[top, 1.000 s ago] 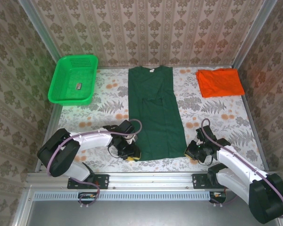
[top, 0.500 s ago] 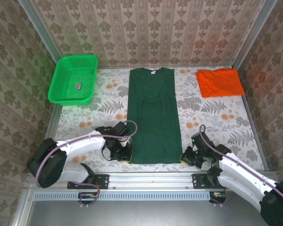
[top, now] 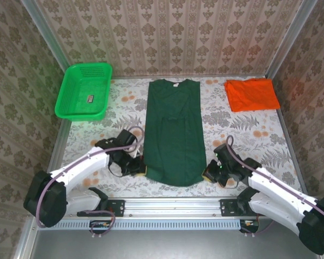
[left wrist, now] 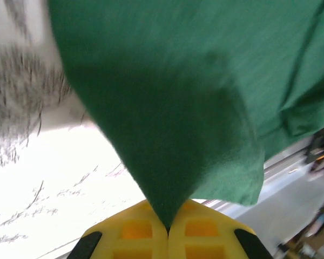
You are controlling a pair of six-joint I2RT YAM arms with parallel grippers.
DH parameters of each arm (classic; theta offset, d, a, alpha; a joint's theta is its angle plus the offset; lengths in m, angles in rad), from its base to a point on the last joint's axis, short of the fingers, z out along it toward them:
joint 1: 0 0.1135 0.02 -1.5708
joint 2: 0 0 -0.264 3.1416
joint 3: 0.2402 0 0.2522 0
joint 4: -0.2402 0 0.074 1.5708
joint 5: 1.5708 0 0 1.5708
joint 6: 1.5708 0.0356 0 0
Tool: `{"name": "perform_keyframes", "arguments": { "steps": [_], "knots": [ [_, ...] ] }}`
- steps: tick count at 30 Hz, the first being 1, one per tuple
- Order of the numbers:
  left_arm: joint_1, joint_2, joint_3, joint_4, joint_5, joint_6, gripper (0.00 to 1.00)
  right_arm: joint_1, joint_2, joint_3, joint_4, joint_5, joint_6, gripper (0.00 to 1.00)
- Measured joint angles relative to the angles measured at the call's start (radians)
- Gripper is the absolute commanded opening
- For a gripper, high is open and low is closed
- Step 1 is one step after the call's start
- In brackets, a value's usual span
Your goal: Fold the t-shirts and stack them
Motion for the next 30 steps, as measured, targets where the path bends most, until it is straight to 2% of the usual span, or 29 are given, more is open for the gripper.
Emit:
{"name": "perform_keyframes", "arguments": {
  "steps": [5, 9, 14, 18, 23, 30],
  "knots": [
    [0.101, 0.143, 0.211, 0.005, 0.042, 0.032, 0.0, -0.177, 0.21, 0.203, 0.063, -0.017, -0.091, 0.0],
    [0.172, 0.336, 0.396, 0.008, 0.081, 0.055, 0.0, -0.274, 0.431, 0.377, 0.108, -0.04, -0.172, 0.0],
    [0.241, 0.581, 0.645, -0.01, 0.101, 0.084, 0.0, -0.33, 0.739, 0.618, 0.13, -0.076, -0.246, 0.0],
    [0.275, 0.754, 0.83, -0.034, 0.117, 0.103, 0.0, -0.36, 0.924, 0.792, 0.12, -0.085, -0.291, 0.0],
    [0.293, 0.909, 0.976, -0.069, 0.131, 0.107, 0.0, -0.391, 1.071, 0.945, 0.104, -0.101, -0.317, 0.0],
    [0.294, 1.012, 1.074, -0.109, 0.133, 0.106, 0.02, -0.422, 1.173, 1.021, 0.073, -0.114, -0.318, 0.01]
  ]
}}
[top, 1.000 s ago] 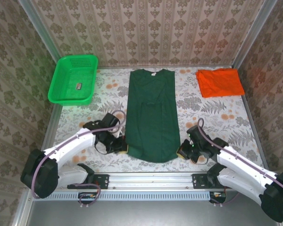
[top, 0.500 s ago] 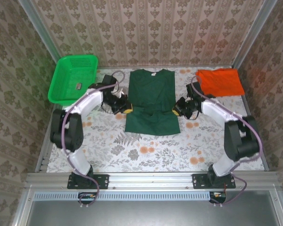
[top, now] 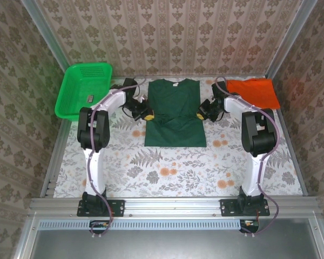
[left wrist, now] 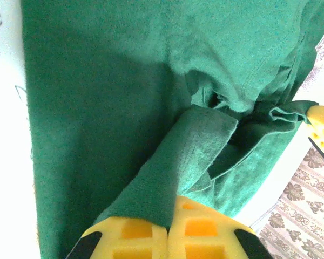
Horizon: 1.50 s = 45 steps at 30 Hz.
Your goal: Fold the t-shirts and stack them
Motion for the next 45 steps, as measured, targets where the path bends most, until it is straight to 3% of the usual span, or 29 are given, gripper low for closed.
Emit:
{"name": "perform_keyframes", "arguments": {
  "steps": [5, 6, 9, 10, 15, 17, 21, 26, 32, 38, 45],
  "knots": [
    [0.008, 0.039, 0.066, -0.005, 0.003, 0.0, 0.03, -0.015, 0.029, 0.021, -0.006, -0.012, 0.019, 0.04],
    [0.012, 0.041, 0.071, -0.006, 0.003, -0.001, 0.09, -0.019, 0.034, 0.023, -0.006, -0.016, 0.023, 0.08],
    [0.022, 0.041, 0.087, -0.009, -0.006, -0.012, 0.3, -0.031, 0.045, 0.038, -0.006, -0.023, 0.037, 0.36],
    [0.027, 0.041, 0.088, -0.007, -0.016, -0.018, 0.39, -0.035, 0.045, 0.042, -0.007, -0.023, 0.039, 0.39],
    [0.064, 0.006, 0.026, 0.005, -0.116, -0.049, 0.49, -0.063, 0.015, 0.017, 0.003, -0.021, 0.045, 0.43],
    [0.076, -0.043, -0.031, 0.008, -0.158, -0.054, 0.49, -0.08, -0.04, -0.037, 0.021, -0.022, 0.045, 0.41],
    [0.062, -0.197, -0.144, 0.029, -0.2, -0.057, 0.35, -0.085, -0.198, -0.175, 0.059, -0.034, 0.039, 0.3],
    [-0.073, -0.32, -0.214, 0.093, -0.158, -0.06, 0.26, 0.022, -0.334, -0.315, 0.117, -0.087, 0.016, 0.18],
    [-0.231, -0.246, -0.289, 0.178, -0.129, -0.046, 0.23, 0.116, -0.303, -0.459, 0.212, -0.105, 0.022, 0.13],
    [-0.212, -0.174, -0.412, 0.226, -0.192, -0.003, 0.21, 0.116, -0.252, -0.541, 0.282, -0.076, 0.019, 0.12],
    [-0.211, -0.344, -0.686, 0.387, -0.169, 0.011, 0.22, 0.139, -0.388, -0.756, 0.444, -0.078, 0.041, 0.14]
  ]
}}
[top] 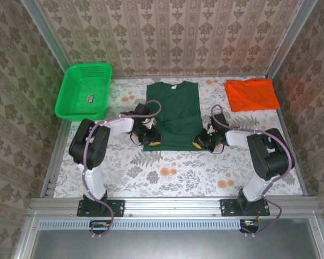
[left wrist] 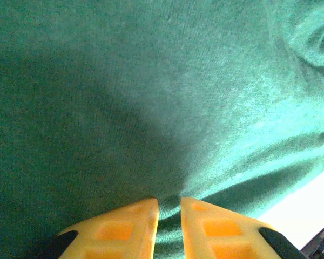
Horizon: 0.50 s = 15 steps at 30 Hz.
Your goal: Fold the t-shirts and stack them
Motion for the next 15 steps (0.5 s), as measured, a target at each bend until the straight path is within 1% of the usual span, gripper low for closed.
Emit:
{"name": "perform_keyframes", "arguments": {
  "steps": [4, 7, 11, 13, 15],
  "knots": [
    [-0.012, -0.142, -0.181, 0.009, 0.014, -0.016, 0.24, 0.059, -0.128, -0.138, 0.034, 0.002, 0.045, 0.2],
    [-0.013, -0.22, -0.254, -0.039, 0.009, -0.024, 0.28, 0.107, -0.211, -0.199, 0.031, 0.014, 0.091, 0.24],
    [-0.008, -0.274, -0.238, -0.141, -0.005, -0.024, 0.32, 0.139, -0.3, -0.218, -0.011, 0.053, 0.142, 0.26],
    [-0.005, -0.279, -0.195, -0.179, -0.004, -0.023, 0.32, 0.14, -0.349, -0.209, -0.026, 0.076, 0.148, 0.26],
    [-0.001, -0.27, -0.12, -0.204, 0.005, -0.021, 0.32, 0.139, -0.365, -0.162, -0.059, 0.104, 0.141, 0.25]
  ]
}}
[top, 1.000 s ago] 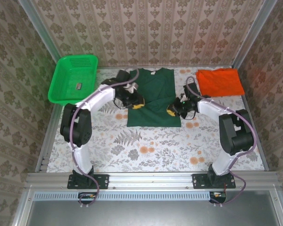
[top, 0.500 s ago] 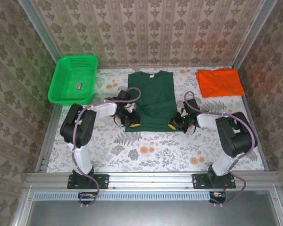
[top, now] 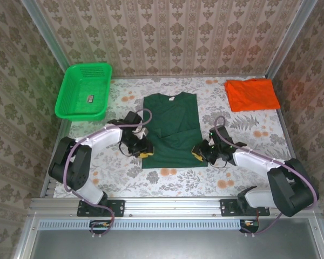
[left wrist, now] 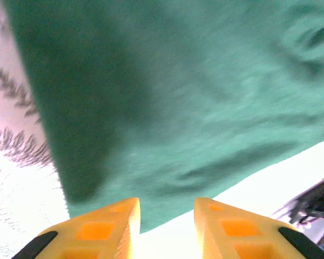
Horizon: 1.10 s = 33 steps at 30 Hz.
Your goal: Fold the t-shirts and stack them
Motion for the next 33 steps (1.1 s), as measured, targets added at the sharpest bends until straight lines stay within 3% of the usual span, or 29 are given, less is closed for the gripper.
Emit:
{"name": "perform_keyframes", "arguments": {
  "steps": [4, 8, 15, 27, 33],
  "knots": [
    [0.003, 0.079, 0.158, 0.004, 0.024, 0.013, 0.32, -0.015, 0.093, 0.16, -0.025, 0.021, -0.03, 0.21],
    [0.015, 0.224, 0.287, 0.018, 0.042, 0.028, 0.31, -0.029, 0.289, 0.317, -0.029, 0.02, -0.063, 0.19],
    [0.094, 0.369, 0.378, 0.037, 0.045, 0.029, 0.34, -0.108, 0.519, 0.436, -0.057, 0.017, -0.088, 0.18],
    [0.159, 0.467, 0.432, 0.08, 0.019, 0.006, 0.33, -0.205, 0.533, 0.383, 0.071, -0.089, 0.006, 0.28],
    [0.133, 0.397, 0.456, 0.012, -0.042, 0.014, 0.34, -0.209, 0.532, 0.379, 0.09, -0.105, 0.025, 0.28]
  ]
}}
